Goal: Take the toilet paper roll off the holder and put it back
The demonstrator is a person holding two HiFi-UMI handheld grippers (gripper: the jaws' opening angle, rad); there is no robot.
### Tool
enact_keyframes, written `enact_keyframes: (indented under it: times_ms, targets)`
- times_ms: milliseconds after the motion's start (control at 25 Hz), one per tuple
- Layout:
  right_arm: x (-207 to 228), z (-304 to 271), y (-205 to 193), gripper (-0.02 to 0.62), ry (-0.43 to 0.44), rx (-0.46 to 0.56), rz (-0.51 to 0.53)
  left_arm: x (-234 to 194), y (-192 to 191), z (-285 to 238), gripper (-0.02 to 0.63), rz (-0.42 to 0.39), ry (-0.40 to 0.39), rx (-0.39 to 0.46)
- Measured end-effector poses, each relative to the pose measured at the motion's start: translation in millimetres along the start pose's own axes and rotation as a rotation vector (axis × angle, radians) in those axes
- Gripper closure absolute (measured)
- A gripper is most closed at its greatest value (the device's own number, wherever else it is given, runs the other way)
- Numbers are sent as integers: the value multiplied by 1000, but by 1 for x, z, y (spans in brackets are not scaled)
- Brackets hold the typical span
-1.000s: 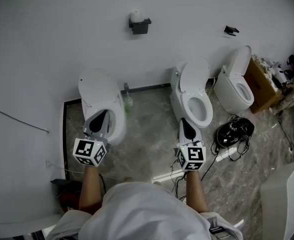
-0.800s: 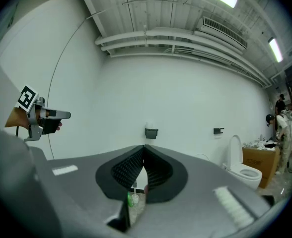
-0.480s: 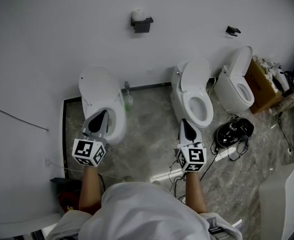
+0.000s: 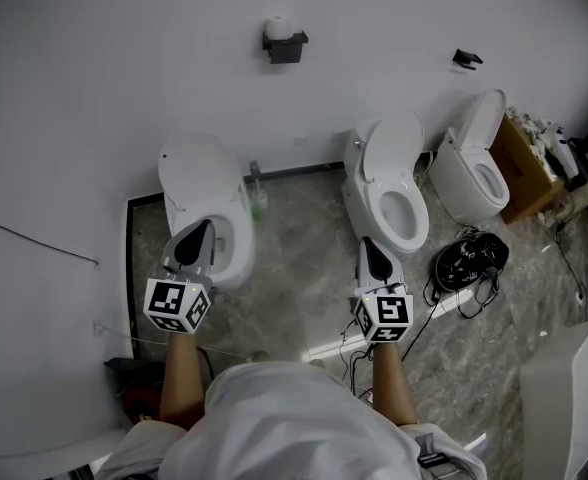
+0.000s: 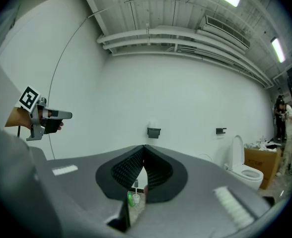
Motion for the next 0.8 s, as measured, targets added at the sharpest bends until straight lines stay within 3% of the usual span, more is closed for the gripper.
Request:
enact_keyframes:
  times_ms: [400, 800]
  targets:
    - [-39, -5, -2, 592, -48, 0, -28, -35, -17, 11, 606, 9, -50, -18]
    - [-30, -22, -4, 592, -87, -5, -30, -45, -20, -18, 606, 5, -94, -25]
Point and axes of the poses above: the fingertips, and each gripper's own axes: z backward along the fingers, x to its right, y out of its top, the point moved 2 cm from there along z, backward along the fingers, and after that the axes turned 11 degrees about -x, right-handed, at the moved point
